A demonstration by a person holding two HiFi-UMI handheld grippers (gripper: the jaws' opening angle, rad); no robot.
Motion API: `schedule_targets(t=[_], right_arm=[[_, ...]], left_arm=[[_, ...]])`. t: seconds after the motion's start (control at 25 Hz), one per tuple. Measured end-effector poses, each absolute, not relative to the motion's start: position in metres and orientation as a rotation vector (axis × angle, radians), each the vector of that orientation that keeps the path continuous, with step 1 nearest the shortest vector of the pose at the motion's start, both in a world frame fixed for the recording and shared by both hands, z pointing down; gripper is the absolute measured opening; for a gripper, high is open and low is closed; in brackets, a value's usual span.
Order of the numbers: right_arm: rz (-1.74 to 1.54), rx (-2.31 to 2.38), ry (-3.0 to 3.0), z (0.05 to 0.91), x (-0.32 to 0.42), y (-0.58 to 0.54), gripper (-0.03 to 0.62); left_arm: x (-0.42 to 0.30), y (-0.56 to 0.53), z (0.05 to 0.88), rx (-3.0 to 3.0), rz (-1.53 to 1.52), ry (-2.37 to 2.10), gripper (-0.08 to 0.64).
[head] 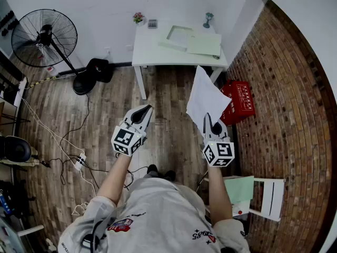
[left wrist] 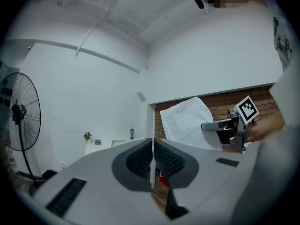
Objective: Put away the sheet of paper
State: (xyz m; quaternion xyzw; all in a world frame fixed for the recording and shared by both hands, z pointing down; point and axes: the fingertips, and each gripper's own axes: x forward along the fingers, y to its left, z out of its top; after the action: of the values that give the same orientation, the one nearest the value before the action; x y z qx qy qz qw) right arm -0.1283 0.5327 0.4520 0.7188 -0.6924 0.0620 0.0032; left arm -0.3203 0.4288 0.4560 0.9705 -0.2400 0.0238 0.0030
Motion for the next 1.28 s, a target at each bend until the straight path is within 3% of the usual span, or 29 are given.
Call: schedule_targets(t=[1.28], right_arm=[[0.183, 2.223, -2.220, 0.464, -0.062, 0.533, -0.002]], left_arm=[[-0.257, 0.426, 0.475, 3.017, 0.091, -0.771, 0.023]])
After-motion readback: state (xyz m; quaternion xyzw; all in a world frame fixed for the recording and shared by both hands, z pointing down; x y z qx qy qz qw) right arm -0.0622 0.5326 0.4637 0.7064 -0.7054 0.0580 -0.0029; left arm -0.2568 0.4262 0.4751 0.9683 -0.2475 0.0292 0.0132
